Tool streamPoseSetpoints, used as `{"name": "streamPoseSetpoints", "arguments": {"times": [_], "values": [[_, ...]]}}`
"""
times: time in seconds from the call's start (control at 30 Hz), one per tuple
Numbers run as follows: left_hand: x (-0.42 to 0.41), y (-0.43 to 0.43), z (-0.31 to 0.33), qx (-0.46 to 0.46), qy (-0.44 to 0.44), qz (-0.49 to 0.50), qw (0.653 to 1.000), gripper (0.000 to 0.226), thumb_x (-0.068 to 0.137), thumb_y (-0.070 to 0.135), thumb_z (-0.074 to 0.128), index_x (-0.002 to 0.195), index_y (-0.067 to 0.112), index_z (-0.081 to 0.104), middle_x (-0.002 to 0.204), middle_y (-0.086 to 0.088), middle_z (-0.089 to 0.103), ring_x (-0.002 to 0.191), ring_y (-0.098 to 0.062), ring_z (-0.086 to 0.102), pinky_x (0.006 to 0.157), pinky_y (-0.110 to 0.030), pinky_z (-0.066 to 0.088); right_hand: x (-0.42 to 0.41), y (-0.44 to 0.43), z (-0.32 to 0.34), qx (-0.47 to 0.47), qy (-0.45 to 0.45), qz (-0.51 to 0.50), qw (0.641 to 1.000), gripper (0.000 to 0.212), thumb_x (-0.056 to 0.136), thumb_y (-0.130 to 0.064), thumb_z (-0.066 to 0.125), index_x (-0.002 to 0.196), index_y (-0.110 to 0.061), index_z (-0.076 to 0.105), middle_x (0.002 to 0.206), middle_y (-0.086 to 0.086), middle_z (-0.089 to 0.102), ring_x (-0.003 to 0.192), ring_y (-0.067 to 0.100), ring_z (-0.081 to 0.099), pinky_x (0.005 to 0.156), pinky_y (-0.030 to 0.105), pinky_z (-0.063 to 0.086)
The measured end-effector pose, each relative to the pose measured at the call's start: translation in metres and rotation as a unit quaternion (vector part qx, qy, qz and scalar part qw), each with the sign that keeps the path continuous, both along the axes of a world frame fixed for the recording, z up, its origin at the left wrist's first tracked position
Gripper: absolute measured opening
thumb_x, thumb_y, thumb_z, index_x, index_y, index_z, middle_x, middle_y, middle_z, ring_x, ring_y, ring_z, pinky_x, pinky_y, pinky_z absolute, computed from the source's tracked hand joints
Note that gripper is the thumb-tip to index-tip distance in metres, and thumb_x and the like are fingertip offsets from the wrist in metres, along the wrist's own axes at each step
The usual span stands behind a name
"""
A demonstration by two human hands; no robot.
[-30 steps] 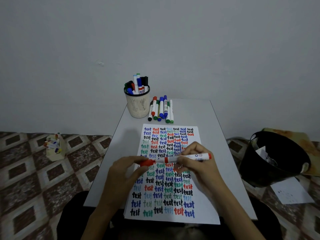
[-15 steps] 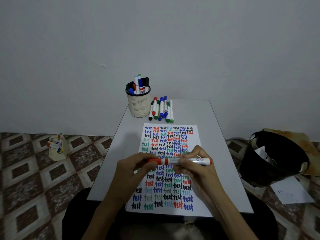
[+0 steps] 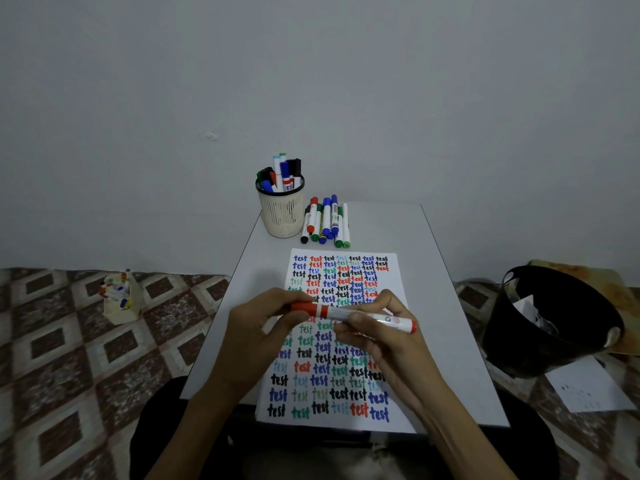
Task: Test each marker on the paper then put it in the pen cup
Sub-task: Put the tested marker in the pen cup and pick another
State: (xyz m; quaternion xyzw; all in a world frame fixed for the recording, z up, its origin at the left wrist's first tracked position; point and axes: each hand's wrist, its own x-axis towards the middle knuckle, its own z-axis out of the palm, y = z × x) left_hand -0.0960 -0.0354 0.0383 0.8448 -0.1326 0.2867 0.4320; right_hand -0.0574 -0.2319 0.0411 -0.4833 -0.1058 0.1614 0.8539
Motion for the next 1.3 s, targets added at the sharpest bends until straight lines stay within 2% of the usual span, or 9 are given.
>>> {"name": "streamPoseSetpoints", "arguments": {"times": [0.1, 0.23, 0.37, 0.5, 0.63, 0.8, 0.97, 1.2, 1.3], "values": [[0.004, 0.013, -0.004, -0.006, 0.018, -0.007, 1.000, 0.025, 0.086, 0.033, 0.056, 0.104, 0.018, 0.064, 0.094, 0.015, 0.067, 0.091, 0.000, 0.063, 0.076, -0.010, 0.049, 0.011, -0.011, 0.006, -0.021, 0.001, 0.115, 0.993, 0.017, 0.085, -0.009, 0.067, 0.090, 0.003, 0.056, 0.109, 0.030, 0.066, 0.087, 0.039, 0.069, 0.070, 0.040, 0.059], [0.008, 0.024, -0.012, -0.002, 0.039, 0.000, 0.999, 0.023, 0.086, 0.037, 0.055, 0.104, 0.025, 0.063, 0.100, 0.019, 0.065, 0.092, 0.002, 0.062, 0.078, -0.007, 0.045, 0.031, -0.010, 0.012, -0.189, -0.077, 0.147, 0.968, 0.019, 0.085, -0.016, 0.068, 0.089, 0.002, 0.067, 0.095, 0.025, 0.071, 0.082, 0.038, 0.071, 0.074, 0.044, 0.060], [0.012, 0.025, -0.023, 0.002, 0.058, -0.002, 0.998, 0.025, 0.086, 0.037, 0.056, 0.106, 0.026, 0.063, 0.098, 0.016, 0.066, 0.092, -0.004, 0.063, 0.080, -0.016, 0.049, 0.054, 0.017, 0.001, -0.409, -0.258, 0.139, 0.864, 0.020, 0.076, -0.024, 0.080, 0.091, -0.013, 0.073, 0.069, -0.003, 0.070, 0.060, 0.006, 0.063, 0.059, 0.021, 0.051], [0.018, 0.029, -0.045, -0.027, 0.109, 0.082, 0.990, 0.044, 0.086, 0.053, 0.048, 0.126, 0.033, 0.050, 0.118, 0.025, 0.056, 0.110, 0.009, 0.052, 0.088, -0.008, 0.041, 0.087, 0.041, -0.002, -0.520, -0.361, 0.162, 0.757, 0.017, 0.085, -0.033, 0.070, 0.092, -0.018, 0.073, 0.072, -0.009, 0.066, 0.061, 0.010, 0.055, 0.056, 0.028, 0.045], [0.020, 0.031, -0.065, -0.017, 0.198, 0.111, 0.974, 0.060, 0.091, 0.053, 0.041, 0.145, 0.029, 0.031, 0.147, 0.012, 0.037, 0.135, -0.003, 0.030, 0.112, -0.035, 0.029, 0.130, 0.063, 0.019, -0.484, -0.350, 0.040, 0.801, 0.009, 0.090, -0.022, 0.064, 0.093, -0.015, 0.069, 0.072, -0.002, 0.064, 0.055, 0.011, 0.053, 0.053, 0.018, 0.042], [0.024, 0.027, -0.069, 0.144, 0.212, 0.110, 0.960, 0.073, 0.088, 0.065, 0.004, 0.149, 0.027, 0.017, 0.154, 0.012, 0.019, 0.137, 0.011, 0.003, 0.112, -0.013, -0.006, 0.180, 0.095, 0.061, -0.288, -0.302, -0.206, 0.885, 0.005, 0.088, -0.014, 0.068, 0.091, -0.011, 0.066, 0.074, 0.004, 0.068, 0.065, 0.020, 0.068, 0.066, 0.031, 0.059], [0.028, 0.027, -0.071, 0.201, 0.226, 0.125, 0.945, 0.081, 0.083, 0.065, -0.008, 0.149, 0.024, 0.016, 0.156, 0.011, 0.017, 0.135, 0.011, 0.000, 0.111, -0.014, -0.012, 0.216, 0.129, 0.082, -0.221, -0.306, -0.294, 0.878, 0.012, 0.089, -0.019, 0.066, 0.097, -0.009, 0.064, 0.079, 0.009, 0.068, 0.072, 0.022, 0.068, 0.067, 0.039, 0.060], [0.031, 0.027, -0.073, 0.239, 0.226, 0.139, 0.934, 0.083, 0.081, 0.062, -0.016, 0.150, 0.025, 0.013, 0.156, 0.012, 0.012, 0.135, 0.010, -0.005, 0.111, -0.016, -0.015, 0.236, 0.155, 0.060, -0.397, -0.349, -0.244, 0.813, 0.021, 0.090, -0.019, 0.064, 0.106, -0.006, 0.061, 0.079, 0.005, 0.064, 0.064, 0.005, 0.051, 0.060, 0.019, 0.044], [0.031, 0.028, -0.074, 0.244, 0.225, 0.140, 0.933, 0.081, 0.083, 0.060, -0.015, 0.150, 0.024, 0.014, 0.156, 0.012, 0.013, 0.136, 0.009, -0.003, 0.111, -0.015, -0.016, 0.243, 0.159, 0.046, -0.459, -0.346, -0.225, 0.787, 0.019, 0.085, -0.019, 0.069, 0.095, -0.004, 0.064, 0.089, 0.011, 0.064, 0.073, 0.012, 0.051, 0.063, 0.025, 0.044]]}}
